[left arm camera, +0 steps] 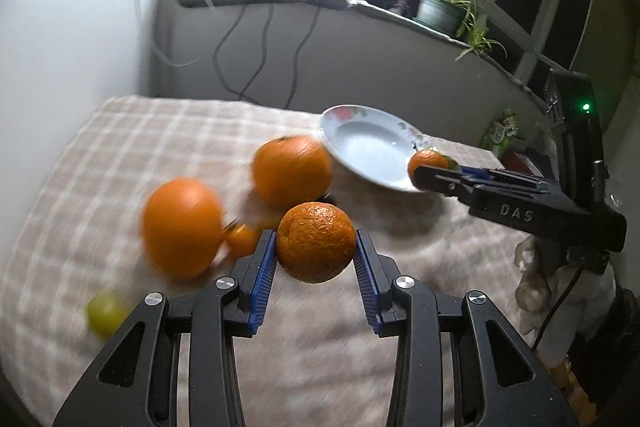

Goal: Organize fruits
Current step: 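Carry both tangerines into the white floral plate and open both tools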

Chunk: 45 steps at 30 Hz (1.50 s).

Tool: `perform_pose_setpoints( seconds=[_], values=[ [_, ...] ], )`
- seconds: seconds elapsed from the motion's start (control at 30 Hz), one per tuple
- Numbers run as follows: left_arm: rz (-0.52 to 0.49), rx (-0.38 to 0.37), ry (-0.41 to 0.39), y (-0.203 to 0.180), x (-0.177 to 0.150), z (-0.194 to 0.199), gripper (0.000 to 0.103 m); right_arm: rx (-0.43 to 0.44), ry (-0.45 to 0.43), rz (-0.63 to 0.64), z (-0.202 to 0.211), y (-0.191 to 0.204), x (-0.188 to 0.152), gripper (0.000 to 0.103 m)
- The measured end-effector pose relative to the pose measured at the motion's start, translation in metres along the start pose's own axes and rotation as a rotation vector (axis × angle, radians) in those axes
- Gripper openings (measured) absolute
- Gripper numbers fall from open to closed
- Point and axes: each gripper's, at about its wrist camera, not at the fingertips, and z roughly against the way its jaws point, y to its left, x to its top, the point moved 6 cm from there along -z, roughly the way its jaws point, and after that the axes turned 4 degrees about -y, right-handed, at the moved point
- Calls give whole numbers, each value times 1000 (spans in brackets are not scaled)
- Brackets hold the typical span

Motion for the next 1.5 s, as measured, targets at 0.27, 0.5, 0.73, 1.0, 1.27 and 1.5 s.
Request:
perform_pose_setpoints(
  seconds=[0.27, 0.5, 0.73, 1.0, 1.27, 1.5],
  values=[
    [-77, -32, 20, -36, 32, -55, 37, -41, 15, -8, -25, -38, 8, 39],
    [-116, -47, 52, -55, 43, -90, 37, -36, 18, -5, -43, -56, 19, 39],
    [-120, -61, 83, -64, 46, -112, 37, -29, 32, 7, -53, -65, 19, 40],
    [-137, -65, 102, -69, 45, -123, 37, -31, 47, 11, -59, -71, 18, 40],
    [-156, -56, 108, -72, 45, -127, 37, -45, 55, 6, -64, -76, 17, 40],
    [-155, -52, 115, -73, 44, -127, 38, -77, 40, 3, -58, -83, 17, 59]
  ],
)
